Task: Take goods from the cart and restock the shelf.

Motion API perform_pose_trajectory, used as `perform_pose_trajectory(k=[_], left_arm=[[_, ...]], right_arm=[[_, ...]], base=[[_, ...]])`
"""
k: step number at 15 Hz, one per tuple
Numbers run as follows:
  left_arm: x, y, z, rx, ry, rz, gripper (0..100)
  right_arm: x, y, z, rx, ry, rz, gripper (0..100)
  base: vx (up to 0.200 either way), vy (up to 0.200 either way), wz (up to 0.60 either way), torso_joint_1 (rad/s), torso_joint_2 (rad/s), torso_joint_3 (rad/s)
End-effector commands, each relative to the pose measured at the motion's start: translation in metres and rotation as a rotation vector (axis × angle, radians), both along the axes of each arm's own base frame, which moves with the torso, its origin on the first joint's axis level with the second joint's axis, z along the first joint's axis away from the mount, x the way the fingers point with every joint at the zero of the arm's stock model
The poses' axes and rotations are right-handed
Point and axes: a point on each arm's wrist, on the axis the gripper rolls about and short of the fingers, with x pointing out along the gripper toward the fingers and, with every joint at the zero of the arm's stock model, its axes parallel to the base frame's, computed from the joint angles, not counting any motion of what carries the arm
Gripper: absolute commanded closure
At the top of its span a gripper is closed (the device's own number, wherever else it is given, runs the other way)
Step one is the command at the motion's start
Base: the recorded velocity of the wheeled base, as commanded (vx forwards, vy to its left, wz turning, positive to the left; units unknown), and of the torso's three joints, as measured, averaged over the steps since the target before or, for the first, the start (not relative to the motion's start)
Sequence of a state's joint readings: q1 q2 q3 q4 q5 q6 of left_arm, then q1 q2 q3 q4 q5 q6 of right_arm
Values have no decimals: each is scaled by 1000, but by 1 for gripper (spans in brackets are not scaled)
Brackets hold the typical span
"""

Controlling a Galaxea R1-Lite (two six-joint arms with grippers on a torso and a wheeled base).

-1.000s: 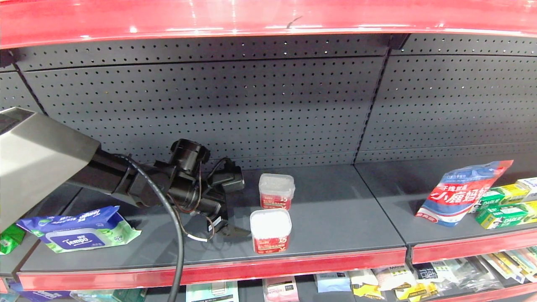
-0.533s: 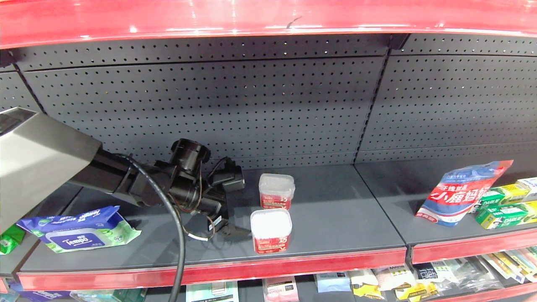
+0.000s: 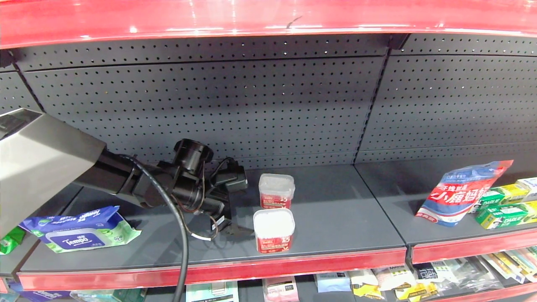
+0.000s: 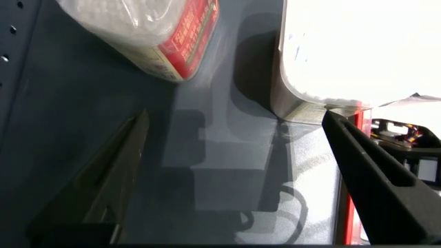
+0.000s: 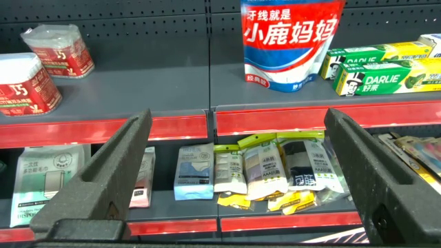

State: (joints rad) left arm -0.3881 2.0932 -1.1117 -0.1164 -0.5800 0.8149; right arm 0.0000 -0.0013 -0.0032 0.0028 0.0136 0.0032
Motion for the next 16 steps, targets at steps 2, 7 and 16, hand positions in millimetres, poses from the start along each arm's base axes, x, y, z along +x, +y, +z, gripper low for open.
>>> perform_pose_trajectory(k=[2,7,16], left_arm=[[1,0,-2,0,0,0,0],[1,-3,-3,1,2,-6,0],[3,-5,-3,-1,-3,-7,0]], right_arm=[[0,0,0,0,2,0,0],[0,0,0,0,2,0,0],[0,0,0,0,2,0,0]], base=[[0,0,0,0,0,0],[0,0,0,0,0,0],[0,0,0,0,0,0]])
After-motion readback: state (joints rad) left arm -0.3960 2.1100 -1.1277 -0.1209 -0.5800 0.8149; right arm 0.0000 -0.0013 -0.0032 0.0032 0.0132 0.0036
